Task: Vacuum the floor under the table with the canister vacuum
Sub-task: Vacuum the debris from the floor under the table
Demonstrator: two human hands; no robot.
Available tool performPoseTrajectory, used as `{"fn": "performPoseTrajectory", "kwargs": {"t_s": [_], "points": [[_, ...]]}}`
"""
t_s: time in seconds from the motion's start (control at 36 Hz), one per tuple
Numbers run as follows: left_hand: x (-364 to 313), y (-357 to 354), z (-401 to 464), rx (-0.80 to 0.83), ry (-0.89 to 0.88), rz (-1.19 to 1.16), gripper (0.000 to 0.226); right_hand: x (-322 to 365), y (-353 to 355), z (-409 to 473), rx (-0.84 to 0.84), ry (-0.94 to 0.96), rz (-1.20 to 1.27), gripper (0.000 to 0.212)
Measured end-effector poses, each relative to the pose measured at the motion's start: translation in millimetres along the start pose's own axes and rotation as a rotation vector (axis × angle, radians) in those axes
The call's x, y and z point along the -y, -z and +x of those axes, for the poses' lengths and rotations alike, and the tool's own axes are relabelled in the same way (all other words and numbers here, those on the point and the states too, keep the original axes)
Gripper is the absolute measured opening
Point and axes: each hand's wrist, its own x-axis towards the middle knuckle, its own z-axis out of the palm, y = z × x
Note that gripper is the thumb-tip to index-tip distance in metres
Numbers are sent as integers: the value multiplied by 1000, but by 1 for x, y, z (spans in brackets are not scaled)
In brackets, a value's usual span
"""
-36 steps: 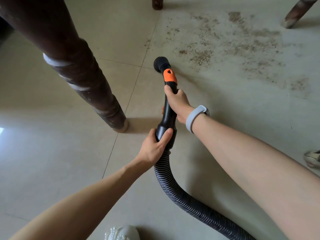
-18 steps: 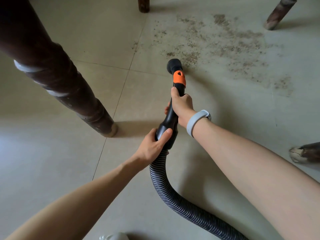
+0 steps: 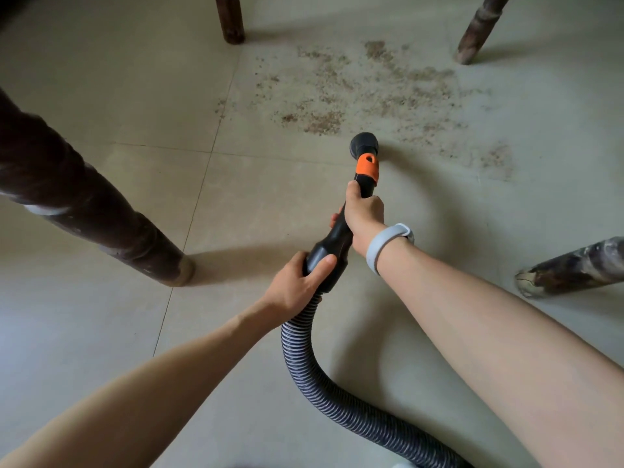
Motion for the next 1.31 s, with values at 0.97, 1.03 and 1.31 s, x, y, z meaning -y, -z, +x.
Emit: {"fn": "performPoseTrajectory", "kwargs": {"t_s": [0.97, 1.03, 1.31], "points": [[-55, -123, 51, 190, -211, 595, 50, 8, 172, 43, -338, -154, 285, 41], [-55, -129, 51, 185, -215, 615, 52, 6, 180, 41, -351, -164, 305, 40], [-54, -146, 55, 230, -228, 658, 55, -7, 199, 35, -429, -144, 506, 34]]}}
